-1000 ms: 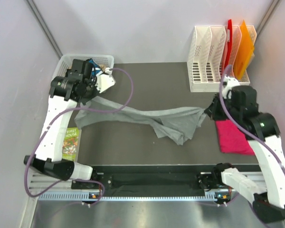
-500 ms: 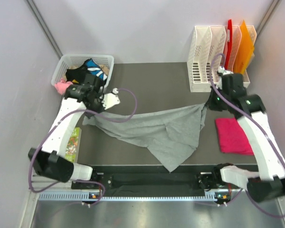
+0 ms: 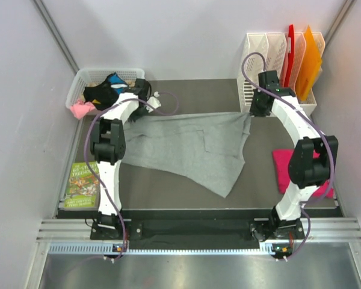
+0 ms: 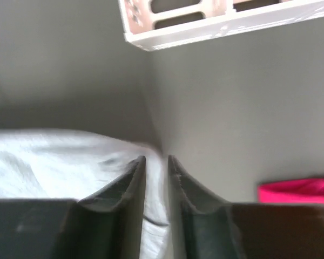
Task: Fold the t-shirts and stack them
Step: Flatten out the tshirt
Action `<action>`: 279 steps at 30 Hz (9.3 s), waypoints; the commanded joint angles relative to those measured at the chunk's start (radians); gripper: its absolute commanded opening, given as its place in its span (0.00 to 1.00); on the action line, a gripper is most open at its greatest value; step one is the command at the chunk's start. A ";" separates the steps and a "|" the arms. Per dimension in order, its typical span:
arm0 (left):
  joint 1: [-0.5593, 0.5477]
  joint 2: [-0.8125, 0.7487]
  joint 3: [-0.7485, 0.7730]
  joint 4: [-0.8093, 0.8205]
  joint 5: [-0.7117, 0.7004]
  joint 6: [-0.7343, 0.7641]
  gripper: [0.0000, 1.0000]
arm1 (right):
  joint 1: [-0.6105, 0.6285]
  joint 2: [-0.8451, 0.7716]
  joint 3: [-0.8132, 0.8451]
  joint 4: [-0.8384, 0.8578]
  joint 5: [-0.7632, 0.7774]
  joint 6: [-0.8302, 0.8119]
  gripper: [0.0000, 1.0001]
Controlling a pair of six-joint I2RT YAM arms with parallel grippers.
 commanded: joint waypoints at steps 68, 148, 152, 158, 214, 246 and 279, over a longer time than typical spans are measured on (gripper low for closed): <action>0.024 -0.470 -0.639 -0.453 0.232 -0.038 0.49 | 0.425 -0.235 -0.798 0.007 -0.330 -0.001 0.23; 0.092 -0.290 -0.334 -0.248 0.142 -0.150 0.43 | 0.266 -0.196 -0.278 -0.323 -0.112 0.062 0.42; 0.098 -0.304 -0.393 -0.219 0.142 -0.162 0.43 | 0.203 -0.215 -0.282 -0.309 -0.111 0.051 0.42; 0.098 -0.305 -0.450 -0.181 0.163 -0.200 0.43 | 0.143 -0.224 -0.288 -0.297 -0.098 0.035 0.42; 0.138 -0.249 -0.432 -0.142 0.254 -0.283 0.00 | 0.114 0.014 -0.333 -0.067 -0.098 0.018 0.55; 0.136 -0.287 -0.424 -0.167 0.224 -0.263 0.00 | 0.112 0.014 -0.333 -0.093 -0.114 0.005 0.31; 0.136 -0.310 -0.424 -0.164 0.194 -0.250 0.00 | 0.104 -0.006 -0.333 -0.096 -0.132 0.005 0.00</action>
